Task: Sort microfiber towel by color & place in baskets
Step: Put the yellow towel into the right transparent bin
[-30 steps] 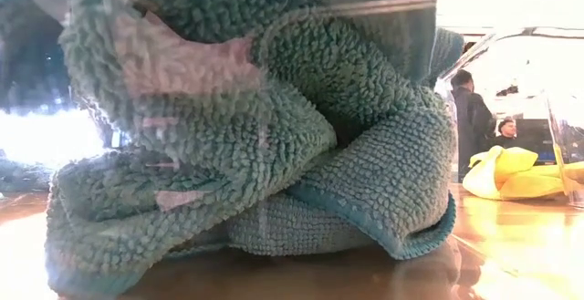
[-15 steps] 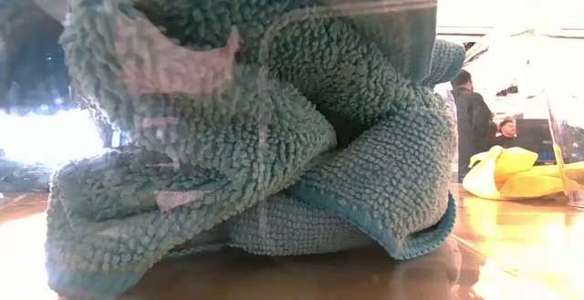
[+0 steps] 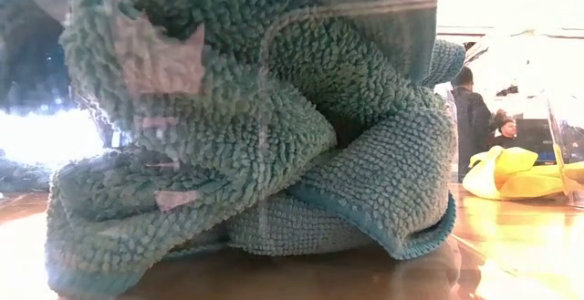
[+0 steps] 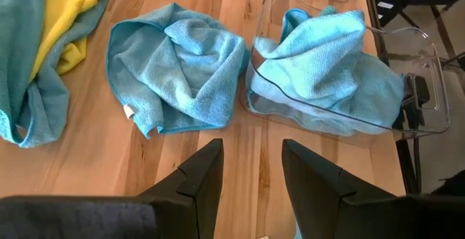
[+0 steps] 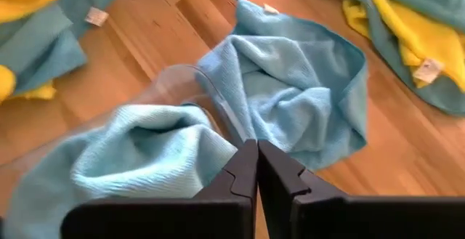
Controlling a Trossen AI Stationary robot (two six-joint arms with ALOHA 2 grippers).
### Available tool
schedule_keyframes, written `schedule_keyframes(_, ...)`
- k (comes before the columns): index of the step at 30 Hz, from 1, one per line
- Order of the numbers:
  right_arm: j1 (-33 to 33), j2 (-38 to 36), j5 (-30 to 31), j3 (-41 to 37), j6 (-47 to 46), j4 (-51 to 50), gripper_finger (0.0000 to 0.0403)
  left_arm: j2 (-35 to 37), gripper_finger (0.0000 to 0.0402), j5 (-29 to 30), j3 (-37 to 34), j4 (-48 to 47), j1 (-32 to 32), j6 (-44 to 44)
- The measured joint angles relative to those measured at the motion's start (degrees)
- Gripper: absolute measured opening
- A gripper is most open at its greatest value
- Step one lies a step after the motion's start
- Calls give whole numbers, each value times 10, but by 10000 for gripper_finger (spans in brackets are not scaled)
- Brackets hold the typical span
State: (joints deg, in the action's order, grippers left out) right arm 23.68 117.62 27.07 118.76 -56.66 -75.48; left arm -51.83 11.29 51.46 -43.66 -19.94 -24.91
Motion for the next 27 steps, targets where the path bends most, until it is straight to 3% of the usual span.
schedule_keyframes(7, -21, -6, 13, 0, 17, -63, 0, 0, 131, 0, 0, 1, 0, 0)
schedule_keyframes(14, -69, -10, 11, 0, 94, -129, 0, 0, 131, 0, 0, 3, 0, 0)
schedule_keyframes(24, -148, -21, -4, -1, 227, -145, 0, 0, 131, 0, 0, 3, 0, 0)
schedule_keyframes(27, -172, -37, -15, -47, 258, -125, 0, 0, 131, 0, 0, 3, 0, 0)
